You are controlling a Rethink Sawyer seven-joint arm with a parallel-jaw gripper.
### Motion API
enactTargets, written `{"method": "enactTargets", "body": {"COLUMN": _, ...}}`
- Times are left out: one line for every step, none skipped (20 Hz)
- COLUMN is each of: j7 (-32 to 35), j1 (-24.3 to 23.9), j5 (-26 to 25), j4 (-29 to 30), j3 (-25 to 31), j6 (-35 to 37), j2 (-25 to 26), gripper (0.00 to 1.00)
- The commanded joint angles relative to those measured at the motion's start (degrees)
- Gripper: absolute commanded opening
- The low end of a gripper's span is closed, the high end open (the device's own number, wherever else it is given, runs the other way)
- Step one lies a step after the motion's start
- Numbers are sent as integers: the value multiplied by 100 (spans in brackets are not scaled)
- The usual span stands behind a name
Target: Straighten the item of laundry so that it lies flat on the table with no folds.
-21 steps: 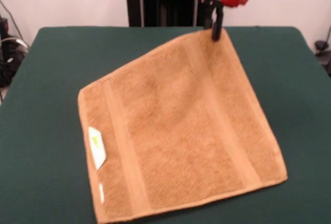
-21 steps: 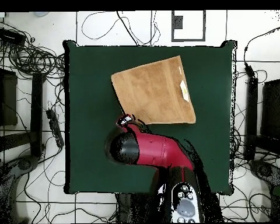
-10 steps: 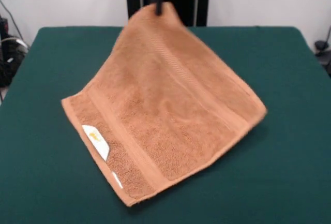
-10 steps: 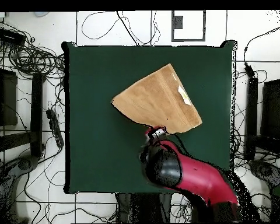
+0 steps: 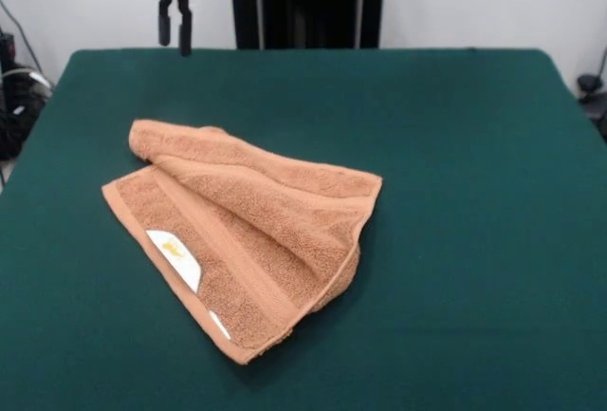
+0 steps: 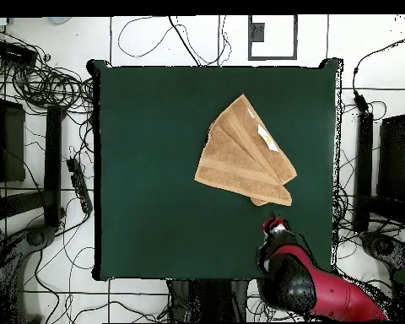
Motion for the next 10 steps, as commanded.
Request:
{"method": "enactTargets", "body": {"j7": 172, "j1": 195, "j5": -625, "j4": 738, "j3": 1022, "j6": -161, "j2": 491, "gripper": 100}}
{"method": "enactTargets", "body": {"j7": 245, "j1": 251, "j5": -620, "j4": 738, "j3": 963, "j6": -178, "j2": 486, "gripper": 100}}
{"method": "enactTargets", "body": {"j7": 291, "j1": 275, "j5": -620, "j4": 738, "j3": 940, "j6": -176, "j2": 483, "gripper": 100}}
{"method": "enactTargets", "body": {"j7": 337, "j1": 299, "j5": -621, "j4": 739, "j3": 918, "j6": -175, "j2": 480, "gripper": 100}}
{"method": "enactTargets", "body": {"j7": 367, "j1": 326, "j5": -620, "j4": 741, "j3": 893, "j6": -201, "j2": 484, "gripper": 100}}
{"method": "enactTargets", "body": {"j7": 397, "j1": 353, "j5": -619, "j4": 743, "j3": 868, "j6": -227, "j2": 489, "gripper": 100}}
{"method": "enactTargets", "body": {"j7": 446, "j1": 395, "j5": -603, "j4": 736, "j3": 837, "j6": -287, "j2": 528, "gripper": 100}}
{"method": "enactTargets", "body": {"j7": 494, "j1": 446, "j5": -569, "j4": 724, "j3": 778, "j6": -358, "j2": 538, "gripper": 100}}
{"method": "enactTargets", "body": {"j7": 524, "j1": 461, "j5": -535, "j4": 727, "j3": 762, "j6": -367, "j2": 536, "gripper": 100}}
{"method": "enactTargets", "body": {"j7": 528, "j1": 510, "j5": -512, "j4": 703, "j3": 703, "j6": -391, "j2": 497, "gripper": 100}}
